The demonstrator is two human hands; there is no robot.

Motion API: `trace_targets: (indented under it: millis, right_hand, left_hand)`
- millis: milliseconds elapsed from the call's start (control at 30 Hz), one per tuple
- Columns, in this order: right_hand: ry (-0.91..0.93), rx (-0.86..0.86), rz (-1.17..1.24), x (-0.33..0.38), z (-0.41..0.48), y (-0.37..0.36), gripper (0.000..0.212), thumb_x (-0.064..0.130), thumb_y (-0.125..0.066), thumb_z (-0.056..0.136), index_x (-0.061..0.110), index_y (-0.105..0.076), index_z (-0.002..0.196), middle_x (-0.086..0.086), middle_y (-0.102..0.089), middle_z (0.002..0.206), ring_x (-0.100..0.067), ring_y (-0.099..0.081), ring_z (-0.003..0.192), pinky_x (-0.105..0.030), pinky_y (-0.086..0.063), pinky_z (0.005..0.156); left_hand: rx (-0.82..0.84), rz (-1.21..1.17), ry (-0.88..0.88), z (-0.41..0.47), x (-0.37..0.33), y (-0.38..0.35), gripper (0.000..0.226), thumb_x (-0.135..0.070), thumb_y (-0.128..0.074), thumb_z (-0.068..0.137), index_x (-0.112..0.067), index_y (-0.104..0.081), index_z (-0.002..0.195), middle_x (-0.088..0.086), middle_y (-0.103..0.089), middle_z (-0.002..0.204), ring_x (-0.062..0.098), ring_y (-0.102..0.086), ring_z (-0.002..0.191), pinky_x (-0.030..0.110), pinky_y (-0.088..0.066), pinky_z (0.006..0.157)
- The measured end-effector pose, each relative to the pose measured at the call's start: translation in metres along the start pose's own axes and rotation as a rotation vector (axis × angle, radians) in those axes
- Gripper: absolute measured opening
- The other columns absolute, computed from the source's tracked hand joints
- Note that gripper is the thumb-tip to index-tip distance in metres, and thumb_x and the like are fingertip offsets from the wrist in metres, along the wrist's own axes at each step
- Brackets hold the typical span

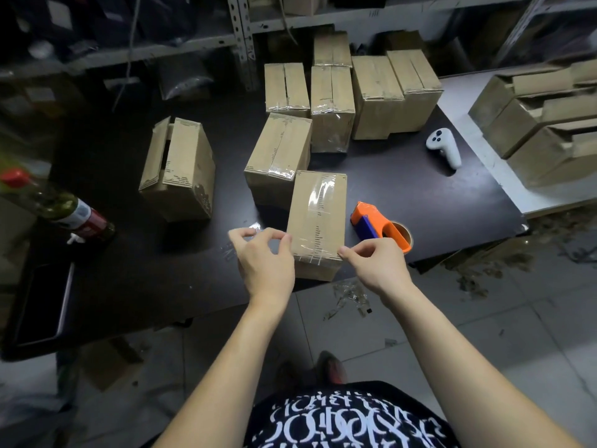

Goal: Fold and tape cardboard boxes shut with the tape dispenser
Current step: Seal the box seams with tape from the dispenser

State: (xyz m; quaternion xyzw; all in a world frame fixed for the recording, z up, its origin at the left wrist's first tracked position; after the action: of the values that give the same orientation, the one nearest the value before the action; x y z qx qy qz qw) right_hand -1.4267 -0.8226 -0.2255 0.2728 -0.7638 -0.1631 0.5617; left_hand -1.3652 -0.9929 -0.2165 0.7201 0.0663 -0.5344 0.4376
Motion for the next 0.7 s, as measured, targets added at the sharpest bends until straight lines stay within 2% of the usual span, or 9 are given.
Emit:
trace_targets:
  millis: [33, 100, 167, 233, 367, 467, 600, 700]
  right_hand:
    - [-0.003, 0.002, 0.008, 0.000, 0.000, 0.001, 0.021, 0.032, -0.077, 0.091, 0.016, -0.079, 0.077, 0.004, -0.072, 0.072, -0.014, -0.067, 0.075, -0.031, -0.056, 0.070]
    - [-0.004, 0.011, 0.009, 0.000, 0.000, 0.001, 0.022, 0.032, -0.077, 0.091, 0.016, -0.079, 0.077, 0.003, -0.072, 0.073, -0.014, -0.066, 0.075, -0.032, -0.056, 0.071]
    - [-0.011, 0.019, 0.013, 0.000, 0.000, 0.001, 0.023, 0.033, -0.077, 0.091, 0.016, -0.079, 0.076, 0.003, -0.072, 0.073, -0.015, -0.066, 0.075, -0.032, -0.056, 0.070]
    - [-0.015, 0.025, 0.021, 0.001, 0.000, 0.002, 0.023, 0.034, -0.077, 0.091, 0.018, -0.079, 0.075, 0.003, -0.072, 0.072, -0.015, -0.066, 0.075, -0.030, -0.055, 0.065]
    - [-0.007, 0.032, 0.020, 0.001, 0.002, 0.002, 0.022, 0.034, -0.078, 0.090, 0.019, -0.080, 0.073, 0.003, -0.073, 0.071, -0.017, -0.067, 0.076, -0.035, -0.058, 0.070]
    - [-0.013, 0.046, 0.030, 0.002, 0.002, 0.000, 0.022, 0.034, -0.078, 0.090, 0.019, -0.080, 0.074, 0.002, -0.073, 0.073, -0.018, -0.068, 0.077, -0.036, -0.059, 0.072]
    - [-0.052, 0.092, 0.142, -0.001, 0.001, 0.001, 0.020, 0.033, -0.077, 0.091, 0.019, -0.081, 0.078, 0.001, -0.074, 0.076, -0.017, -0.066, 0.080, -0.031, -0.056, 0.070]
    - [-0.131, 0.145, 0.270, -0.007, 0.000, 0.002, 0.019, 0.038, -0.079, 0.089, 0.020, -0.082, 0.084, 0.008, -0.071, 0.071, -0.012, -0.058, 0.072, -0.026, -0.047, 0.061]
  left_hand:
    - [0.012, 0.029, 0.019, 0.001, -0.001, 0.003, 0.007, -0.024, -0.074, 0.092, -0.020, -0.074, 0.087, -0.001, -0.044, 0.114, 0.014, -0.052, 0.092, 0.027, -0.046, 0.075]
    - [0.033, 0.090, 0.058, 0.002, 0.000, 0.008, 0.009, -0.028, -0.074, 0.092, -0.025, -0.075, 0.084, -0.005, -0.056, 0.104, 0.014, -0.052, 0.089, 0.027, -0.041, 0.076]
    - [0.061, 0.079, 0.095, 0.006, 0.003, 0.011, 0.011, -0.030, -0.074, 0.090, -0.026, -0.078, 0.081, -0.012, -0.067, 0.082, 0.015, -0.061, 0.082, 0.028, -0.046, 0.075]
    - [0.094, 0.010, 0.115, 0.012, 0.006, 0.012, 0.010, -0.026, -0.076, 0.088, -0.024, -0.080, 0.079, -0.017, -0.067, 0.070, 0.013, -0.067, 0.078, 0.027, -0.052, 0.076]
    - [0.130, -0.062, 0.124, 0.020, 0.011, 0.010, 0.011, -0.018, -0.078, 0.086, -0.023, -0.080, 0.077, -0.015, -0.071, 0.070, 0.002, -0.067, 0.075, 0.024, -0.052, 0.075]
    - [0.143, -0.193, 0.179, 0.021, 0.016, 0.006, 0.021, -0.010, -0.079, 0.085, -0.027, -0.077, 0.072, -0.013, -0.072, 0.065, 0.000, -0.069, 0.071, 0.023, -0.054, 0.073]
    - [0.168, -0.325, 0.278, 0.024, 0.025, 0.003, 0.013, -0.009, -0.080, 0.086, -0.021, -0.080, 0.080, -0.007, -0.077, 0.076, 0.011, -0.073, 0.084, 0.026, -0.057, 0.079]
    - [0.225, -0.413, 0.342, 0.026, 0.032, 0.003, 0.010, -0.010, -0.079, 0.088, -0.020, -0.081, 0.085, -0.006, -0.078, 0.080, 0.011, -0.071, 0.085, 0.022, -0.052, 0.075]
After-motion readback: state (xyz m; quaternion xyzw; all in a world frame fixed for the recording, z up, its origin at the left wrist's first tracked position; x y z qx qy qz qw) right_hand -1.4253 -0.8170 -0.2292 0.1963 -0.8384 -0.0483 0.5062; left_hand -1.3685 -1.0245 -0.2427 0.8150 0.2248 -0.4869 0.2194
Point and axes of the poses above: each hand's wrist, its own z-axis towards the middle knuckle, its own y-axis out of the back of the hand, x = y × z, the point moved 1 cm from there along z, towards the middle knuckle
